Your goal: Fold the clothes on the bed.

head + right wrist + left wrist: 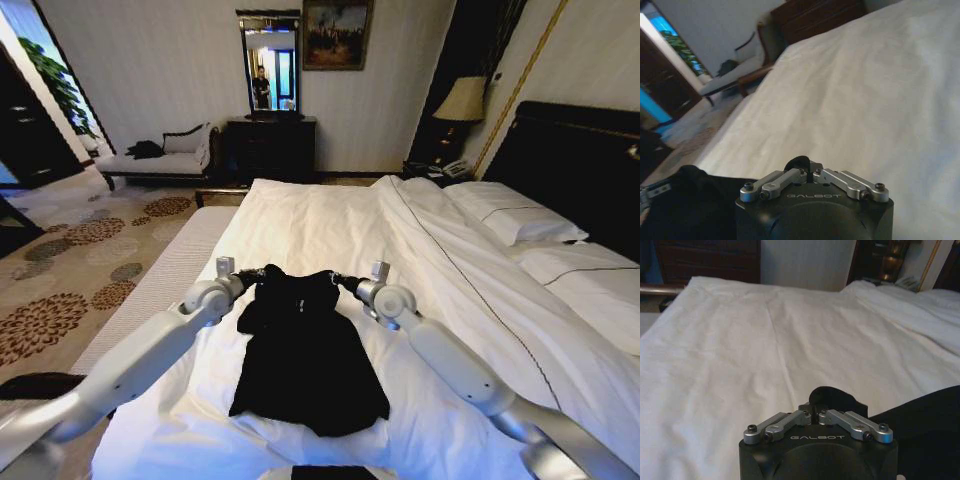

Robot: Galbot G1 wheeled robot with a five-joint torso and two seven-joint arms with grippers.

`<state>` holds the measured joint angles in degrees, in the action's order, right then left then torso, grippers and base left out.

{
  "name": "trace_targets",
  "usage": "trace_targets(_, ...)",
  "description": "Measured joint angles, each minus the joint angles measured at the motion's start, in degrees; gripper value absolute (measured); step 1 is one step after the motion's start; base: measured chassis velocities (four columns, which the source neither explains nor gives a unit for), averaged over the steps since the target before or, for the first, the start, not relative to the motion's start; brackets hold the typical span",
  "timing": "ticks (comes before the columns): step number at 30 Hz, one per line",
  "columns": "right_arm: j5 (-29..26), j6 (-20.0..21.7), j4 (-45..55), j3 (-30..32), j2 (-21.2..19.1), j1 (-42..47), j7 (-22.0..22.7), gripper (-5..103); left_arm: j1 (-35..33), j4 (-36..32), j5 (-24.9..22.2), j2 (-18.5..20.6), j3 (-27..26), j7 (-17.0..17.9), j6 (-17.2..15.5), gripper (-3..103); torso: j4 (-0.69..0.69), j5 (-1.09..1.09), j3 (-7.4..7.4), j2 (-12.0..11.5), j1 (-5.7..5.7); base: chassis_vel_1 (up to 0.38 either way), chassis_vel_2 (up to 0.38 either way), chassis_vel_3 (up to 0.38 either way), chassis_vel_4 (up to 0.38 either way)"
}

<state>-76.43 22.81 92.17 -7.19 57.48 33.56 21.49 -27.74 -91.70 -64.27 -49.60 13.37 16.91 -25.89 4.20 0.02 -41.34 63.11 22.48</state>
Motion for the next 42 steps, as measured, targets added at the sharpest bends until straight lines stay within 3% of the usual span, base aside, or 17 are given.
trace_targets(6,3.0,-1.6,-9.2,-1.2,3.1,-4.0,-1.6,1,6.9,8.8,1.8,-7.3,3.4,-0.6,0.6,2,0.02,0.00,0.00,0.0,0.00,0.000,0.000,0.000,0.000)
trace_targets(18,6.7,-4.7,-21.7,-4.5,9.8,-12.8,-6.0,1,18.1,24.4,2.1,-14.3,8.8,-3.0,0.6,2,0.00,-0.03,0.00,0.0,0.00,0.000,0.000,0.000,0.000)
trace_targets(30,10.5,-7.2,-34.9,-6.1,13.9,-20.1,-8.6,1,21.8,33.5,5.0,-18.4,8.7,-6.0,1.4,1,0.00,-0.01,0.01,0.0,0.00,0.000,0.000,0.000,0.000)
trace_targets(34,11.8,-8.3,-41.5,-6.6,16.3,-22.9,-10.2,1,24.3,41.4,8.2,-23.7,8.4,-7.1,3.0,2,0.02,-0.01,0.01,0.0,0.00,0.000,0.000,0.000,0.000)
trace_targets(42,15.0,-9.9,-50.1,-6.3,19.2,-25.2,-12.4,1,27.1,51.8,12.2,-29.5,7.2,-10.2,4.6,2,0.02,-0.01,0.00,0.0,0.00,0.000,0.000,0.000,0.000)
